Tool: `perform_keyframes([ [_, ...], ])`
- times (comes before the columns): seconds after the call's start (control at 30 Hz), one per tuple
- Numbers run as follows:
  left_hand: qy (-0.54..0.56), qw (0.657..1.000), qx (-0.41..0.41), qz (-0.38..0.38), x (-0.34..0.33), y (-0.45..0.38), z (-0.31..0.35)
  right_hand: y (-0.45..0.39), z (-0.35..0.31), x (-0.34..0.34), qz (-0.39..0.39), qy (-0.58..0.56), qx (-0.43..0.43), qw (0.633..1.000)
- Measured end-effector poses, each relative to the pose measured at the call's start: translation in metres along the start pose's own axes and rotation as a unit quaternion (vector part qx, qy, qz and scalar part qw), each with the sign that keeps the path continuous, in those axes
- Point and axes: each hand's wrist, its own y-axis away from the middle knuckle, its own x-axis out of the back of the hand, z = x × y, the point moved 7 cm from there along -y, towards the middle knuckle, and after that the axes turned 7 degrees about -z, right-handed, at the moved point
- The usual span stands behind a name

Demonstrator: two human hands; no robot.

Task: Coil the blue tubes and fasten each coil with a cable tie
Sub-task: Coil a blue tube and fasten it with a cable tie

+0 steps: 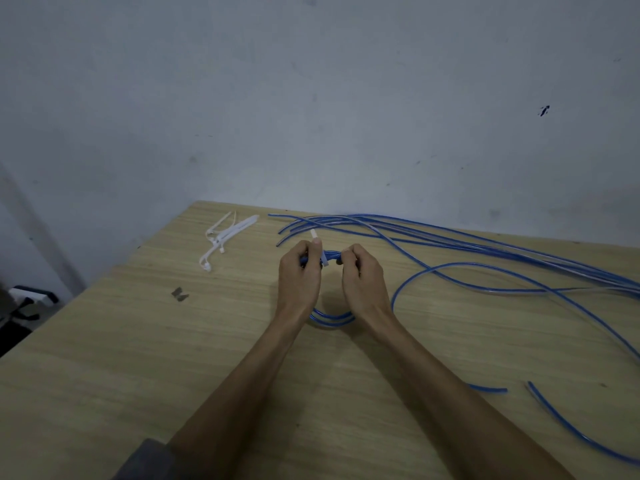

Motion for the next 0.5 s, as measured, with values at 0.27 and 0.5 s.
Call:
perform_keyframes([
  [0.27,-0.032,0.998,-0.025,-0.041,-0.003,-0.002,0.004,-0.005,0.004,-0.001,-0.002,-0.050,-0.011,0.999],
  [0.5,0.020,0.999,0.013,-0.038,0.002,-0.006,-0.005,-0.009,0.007,-0.008,-0.056,-0.079,-0.030,0.995],
])
